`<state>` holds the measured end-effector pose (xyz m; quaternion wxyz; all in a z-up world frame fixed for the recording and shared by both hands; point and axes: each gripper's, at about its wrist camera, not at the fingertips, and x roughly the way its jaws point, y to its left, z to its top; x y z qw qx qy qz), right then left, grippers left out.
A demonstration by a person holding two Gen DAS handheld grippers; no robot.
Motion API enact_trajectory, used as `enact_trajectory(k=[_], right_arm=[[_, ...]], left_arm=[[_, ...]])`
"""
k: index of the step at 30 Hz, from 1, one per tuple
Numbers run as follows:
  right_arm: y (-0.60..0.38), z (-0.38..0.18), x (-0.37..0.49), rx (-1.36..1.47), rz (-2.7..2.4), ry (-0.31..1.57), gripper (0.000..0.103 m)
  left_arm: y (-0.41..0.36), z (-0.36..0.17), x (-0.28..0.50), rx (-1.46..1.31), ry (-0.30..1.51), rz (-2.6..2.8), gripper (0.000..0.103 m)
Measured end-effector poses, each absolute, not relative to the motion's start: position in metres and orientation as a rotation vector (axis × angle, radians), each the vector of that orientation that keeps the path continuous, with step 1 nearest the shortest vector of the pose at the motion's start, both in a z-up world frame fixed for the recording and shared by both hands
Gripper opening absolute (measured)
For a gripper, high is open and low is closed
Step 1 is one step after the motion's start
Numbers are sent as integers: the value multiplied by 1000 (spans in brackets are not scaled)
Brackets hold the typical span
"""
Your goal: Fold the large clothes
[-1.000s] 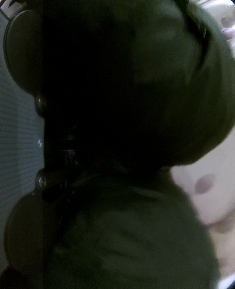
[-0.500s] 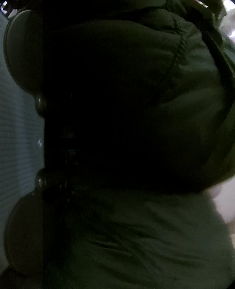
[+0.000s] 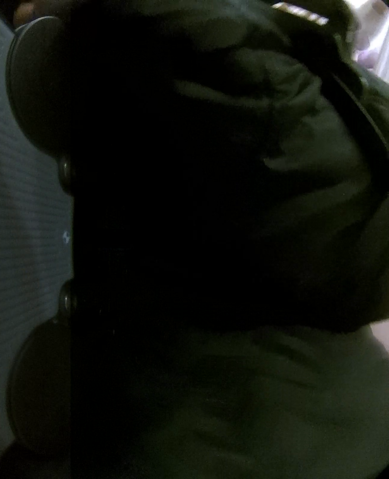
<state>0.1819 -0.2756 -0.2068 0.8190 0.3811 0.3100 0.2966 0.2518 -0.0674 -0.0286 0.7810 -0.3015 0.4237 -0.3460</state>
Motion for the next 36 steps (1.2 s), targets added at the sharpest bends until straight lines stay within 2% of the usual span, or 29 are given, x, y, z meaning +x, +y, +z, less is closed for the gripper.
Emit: enact_trajectory(k=[4,5,8,9,10,11,13,19,21,30,36], right_arm=[[-305,-202,164,890,643,671,13],[-314,-200,158,906,636,657,22],[-343,-189,139,913,587,610,32],[-355,-184,133,912,567,584,37],[-369,-180,129,920,549,558,47],[-376,-176,125,930,534,537,64],[-380,-166,121,968,542,477,87],[-404,-122,117,1041,588,392,92],[-405,-112,119,1034,580,410,92],[-393,-92,151,858,538,520,92],[-364,-84,157,703,520,587,92]], left_arm=[[-61,-34,251,-690,890,-811,51],[-60,-36,251,-693,885,-827,55],[-61,-40,245,-697,850,-873,67],[-62,-40,243,-680,838,-880,67],[-63,-39,240,-664,826,-887,71],[-64,-40,238,-659,813,-899,75],[-65,-43,233,-670,786,-920,78],[-67,-62,212,-674,654,-948,82],[-68,-68,206,-680,606,-962,85],[-74,-87,172,-603,444,-940,85],[-85,-90,151,-517,363,-936,95]])
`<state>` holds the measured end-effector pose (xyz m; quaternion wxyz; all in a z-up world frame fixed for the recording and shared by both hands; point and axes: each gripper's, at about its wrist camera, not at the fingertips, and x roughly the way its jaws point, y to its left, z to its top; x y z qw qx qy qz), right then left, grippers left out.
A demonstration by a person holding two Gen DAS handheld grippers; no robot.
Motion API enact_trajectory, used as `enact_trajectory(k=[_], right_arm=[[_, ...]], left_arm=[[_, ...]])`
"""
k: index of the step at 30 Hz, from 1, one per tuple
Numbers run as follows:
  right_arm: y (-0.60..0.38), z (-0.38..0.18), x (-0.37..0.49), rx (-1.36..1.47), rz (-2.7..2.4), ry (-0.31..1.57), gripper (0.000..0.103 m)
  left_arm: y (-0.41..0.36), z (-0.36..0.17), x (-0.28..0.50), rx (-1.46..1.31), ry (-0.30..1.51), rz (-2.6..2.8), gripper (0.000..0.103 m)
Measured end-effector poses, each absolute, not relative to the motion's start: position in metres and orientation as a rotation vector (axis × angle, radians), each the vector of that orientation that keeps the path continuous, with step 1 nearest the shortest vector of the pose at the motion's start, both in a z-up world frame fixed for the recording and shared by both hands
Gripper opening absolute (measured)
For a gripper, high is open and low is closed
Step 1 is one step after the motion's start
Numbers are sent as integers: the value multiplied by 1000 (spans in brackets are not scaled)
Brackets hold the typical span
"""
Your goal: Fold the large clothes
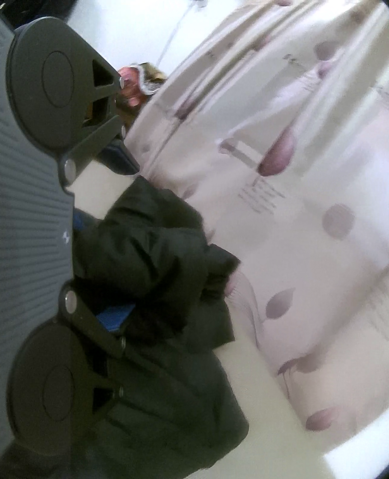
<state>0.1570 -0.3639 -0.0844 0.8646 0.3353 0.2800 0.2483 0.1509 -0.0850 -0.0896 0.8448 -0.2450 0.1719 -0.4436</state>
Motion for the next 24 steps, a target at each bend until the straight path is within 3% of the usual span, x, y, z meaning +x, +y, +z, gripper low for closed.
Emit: enact_trajectory(k=[5,7,8,9,10,13,19,24], right_arm=[[-344,-76,171,527,480,662,92],[-339,-77,179,476,474,679,86],[-336,-78,183,433,467,687,77],[-334,-79,186,401,456,698,51],[-333,-82,188,382,433,702,36],[-333,-85,187,336,401,676,22],[-338,-75,177,343,389,588,14],[-341,-56,175,334,399,536,12]], left_arm=[[-97,-88,139,-420,317,-941,102],[-99,-89,134,-396,315,-950,102],[-100,-88,133,-387,314,-953,102],[-99,-88,130,-380,312,-955,102],[-96,-87,127,-373,309,-955,102],[-79,-78,113,-395,308,-959,102],[-16,-75,95,-392,260,-770,103],[19,-93,110,-496,387,-622,103]])
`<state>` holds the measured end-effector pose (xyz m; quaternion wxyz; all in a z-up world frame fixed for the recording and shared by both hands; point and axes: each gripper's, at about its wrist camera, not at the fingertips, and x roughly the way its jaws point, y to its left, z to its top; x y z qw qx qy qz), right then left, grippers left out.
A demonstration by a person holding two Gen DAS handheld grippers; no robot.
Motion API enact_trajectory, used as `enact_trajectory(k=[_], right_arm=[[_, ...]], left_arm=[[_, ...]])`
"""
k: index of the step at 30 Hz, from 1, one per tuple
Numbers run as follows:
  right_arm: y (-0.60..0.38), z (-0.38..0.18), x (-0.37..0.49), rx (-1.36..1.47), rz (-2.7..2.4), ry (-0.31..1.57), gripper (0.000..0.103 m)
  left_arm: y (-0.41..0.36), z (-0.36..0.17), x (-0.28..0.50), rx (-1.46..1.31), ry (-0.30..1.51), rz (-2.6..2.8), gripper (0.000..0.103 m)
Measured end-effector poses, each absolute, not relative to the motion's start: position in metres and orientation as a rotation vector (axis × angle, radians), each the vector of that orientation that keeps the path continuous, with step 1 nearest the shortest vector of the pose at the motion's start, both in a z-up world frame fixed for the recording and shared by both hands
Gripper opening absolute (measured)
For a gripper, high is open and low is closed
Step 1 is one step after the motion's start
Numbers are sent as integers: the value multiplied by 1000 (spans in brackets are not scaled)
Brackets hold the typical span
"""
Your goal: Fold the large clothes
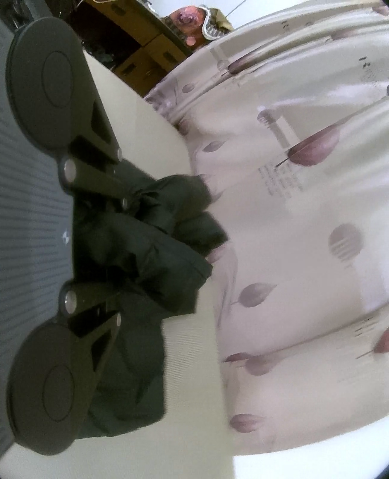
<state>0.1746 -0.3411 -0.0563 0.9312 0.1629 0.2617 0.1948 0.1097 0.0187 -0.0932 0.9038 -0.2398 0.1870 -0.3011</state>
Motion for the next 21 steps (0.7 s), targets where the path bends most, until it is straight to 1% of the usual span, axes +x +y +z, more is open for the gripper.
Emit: enact_trajectory(k=[2,7,13,18,21], right_arm=[[-344,-50,176,325,396,526,12],[-363,-47,182,330,362,513,11],[-388,-52,184,396,344,504,11],[-387,-48,186,392,367,505,11],[-384,-41,185,369,380,500,11]], left_arm=[[19,-96,108,-502,404,-613,103],[-5,-95,86,-390,384,-660,103],[-45,-105,40,-315,374,-845,103],[-99,-121,46,-254,448,-982,103],[-123,-131,60,-211,464,-925,103]])
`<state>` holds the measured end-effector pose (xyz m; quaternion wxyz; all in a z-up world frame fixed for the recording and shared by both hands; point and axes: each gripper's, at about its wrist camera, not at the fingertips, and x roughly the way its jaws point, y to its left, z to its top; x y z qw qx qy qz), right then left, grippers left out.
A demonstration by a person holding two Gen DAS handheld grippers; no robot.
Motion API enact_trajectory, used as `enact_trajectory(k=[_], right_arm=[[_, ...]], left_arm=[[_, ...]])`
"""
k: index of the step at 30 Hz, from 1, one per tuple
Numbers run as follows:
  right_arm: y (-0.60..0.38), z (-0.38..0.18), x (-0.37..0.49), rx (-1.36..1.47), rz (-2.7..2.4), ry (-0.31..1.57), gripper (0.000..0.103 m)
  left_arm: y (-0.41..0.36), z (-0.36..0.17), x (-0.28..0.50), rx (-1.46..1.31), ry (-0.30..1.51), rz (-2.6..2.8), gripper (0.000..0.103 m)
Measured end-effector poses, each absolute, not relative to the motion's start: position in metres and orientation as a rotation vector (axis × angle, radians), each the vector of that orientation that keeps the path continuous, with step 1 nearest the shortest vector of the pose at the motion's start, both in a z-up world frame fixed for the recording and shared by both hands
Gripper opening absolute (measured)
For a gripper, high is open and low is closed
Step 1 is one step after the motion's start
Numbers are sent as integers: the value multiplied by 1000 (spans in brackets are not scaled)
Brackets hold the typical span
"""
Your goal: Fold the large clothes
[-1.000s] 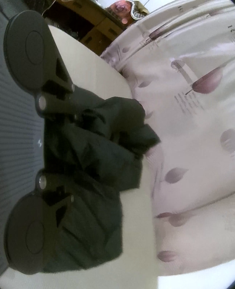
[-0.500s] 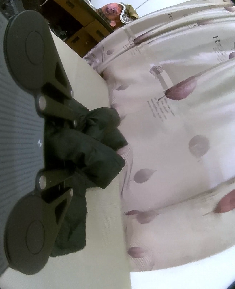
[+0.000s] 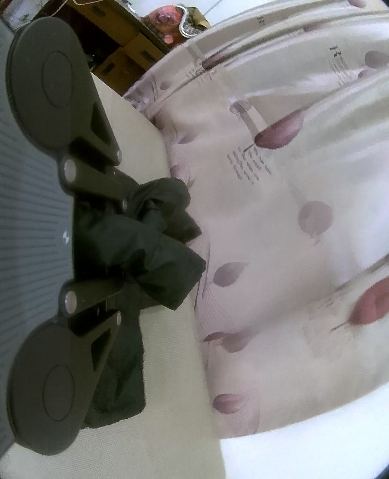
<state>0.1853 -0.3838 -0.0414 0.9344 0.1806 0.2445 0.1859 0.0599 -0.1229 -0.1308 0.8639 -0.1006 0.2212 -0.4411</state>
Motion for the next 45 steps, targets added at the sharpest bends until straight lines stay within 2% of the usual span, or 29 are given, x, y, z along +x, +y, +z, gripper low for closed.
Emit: enact_trajectory(k=[6,18,25,31,36,38,40,45], right_arm=[[-395,-39,187,323,317,492,11],[-469,-75,172,377,248,529,10],[-507,-140,146,501,219,581,10],[-523,-163,134,500,225,586,11],[-528,-171,139,497,253,580,13],[-527,-174,141,491,251,577,14],[-528,-178,141,500,249,576,14],[-529,-189,135,514,247,568,15]], left_arm=[[-108,-173,96,-413,644,-678,103],[-97,-183,104,-454,634,-561,101],[-94,-174,105,-435,628,-553,101],[-84,-165,101,-441,644,-509,97],[-64,-125,97,-388,500,-520,97],[-64,-104,108,-334,424,-529,103],[-68,-94,128,-311,405,-558,103],[-87,-97,182,-322,482,-704,103]])
